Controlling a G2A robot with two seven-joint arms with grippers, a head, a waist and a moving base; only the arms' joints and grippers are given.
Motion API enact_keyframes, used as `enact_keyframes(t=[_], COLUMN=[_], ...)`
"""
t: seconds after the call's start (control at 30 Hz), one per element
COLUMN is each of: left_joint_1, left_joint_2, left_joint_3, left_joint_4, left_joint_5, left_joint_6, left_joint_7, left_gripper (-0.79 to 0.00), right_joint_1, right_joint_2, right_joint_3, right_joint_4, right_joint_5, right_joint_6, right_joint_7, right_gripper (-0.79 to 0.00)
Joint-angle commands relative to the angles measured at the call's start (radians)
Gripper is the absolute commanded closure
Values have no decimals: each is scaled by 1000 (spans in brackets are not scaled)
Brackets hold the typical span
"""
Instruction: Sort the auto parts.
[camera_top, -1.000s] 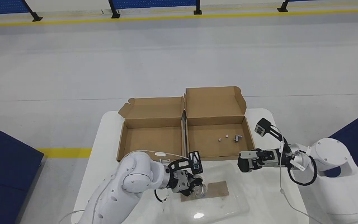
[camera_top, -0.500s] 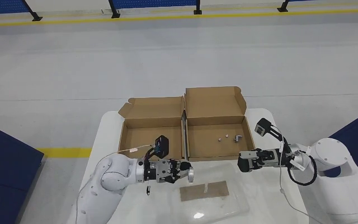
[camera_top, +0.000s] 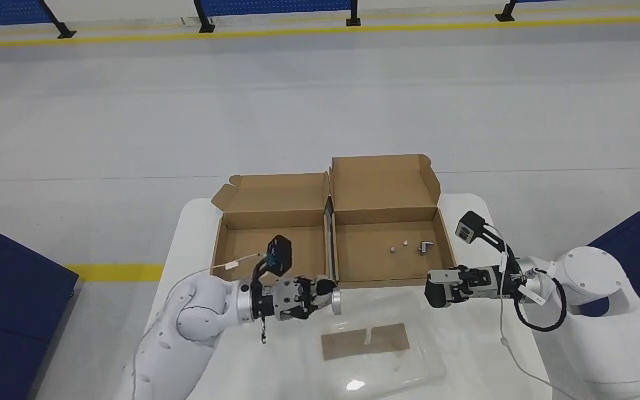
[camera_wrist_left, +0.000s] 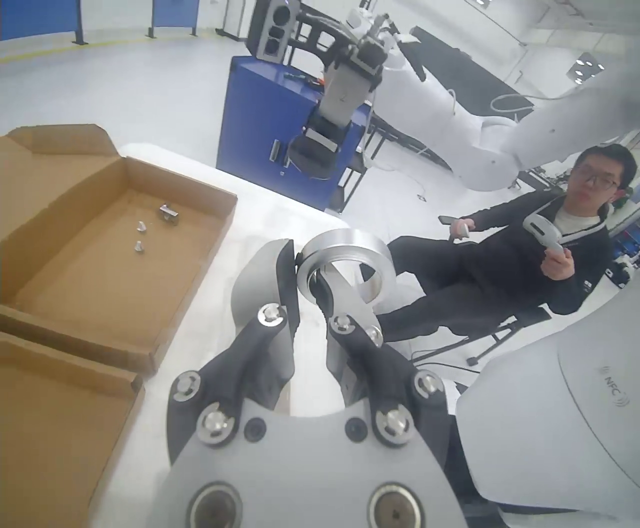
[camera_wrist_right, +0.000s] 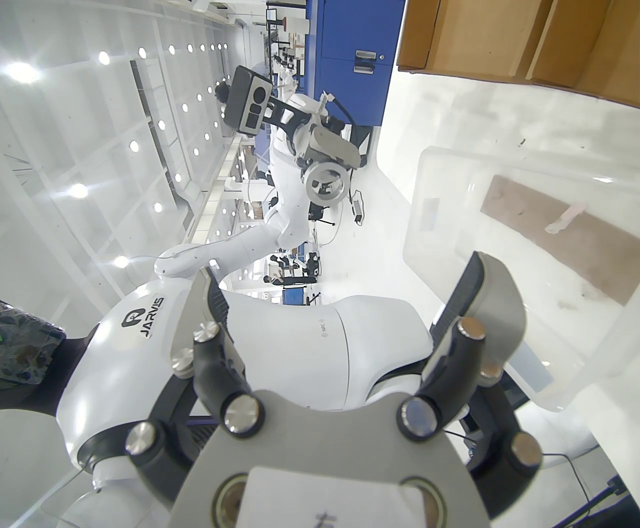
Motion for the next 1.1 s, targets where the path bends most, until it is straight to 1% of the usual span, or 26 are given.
enact_keyframes(t=[0.0,0.1,0.2,0.3,0.43,0.8,0.87,1.0,1.07], left_joint_1=[23,36,39,33,14,14,19,38,45], left_joint_2=[-1,5,14,26,44,44,43,40,38], left_joint_3=[2,11,35,70,118,118,116,102,104], left_joint_4=[-25,-59,-72,-60,-31,-31,-44,-68,-93], left_joint_5=[-42,-9,67,170,316,316,312,290,280], left_joint_6=[-1,-1,-1,-1,-1,-1,11,-1,-1], left_joint_7=[126,258,409,578,831,831,835,913,979], left_gripper=[0,0,0,0,0,0,0,0,0], right_joint_1=[0,0,0,0,0,0,0,0,0], right_joint_2=[0,0,0,0,0,0,0,0,0], right_joint_3=[0,0,0,0,0,0,0,0,0], right_joint_4=[0,0,0,0,0,0,0,0,0], right_joint_5=[0,0,0,0,0,0,0,0,0], right_joint_6=[0,0,0,0,0,0,0,0,0], right_joint_7=[0,0,0,0,0,0,0,0,0], right_gripper=[-785,-785,-785,-785,-785,-785,-785,-785,-785])
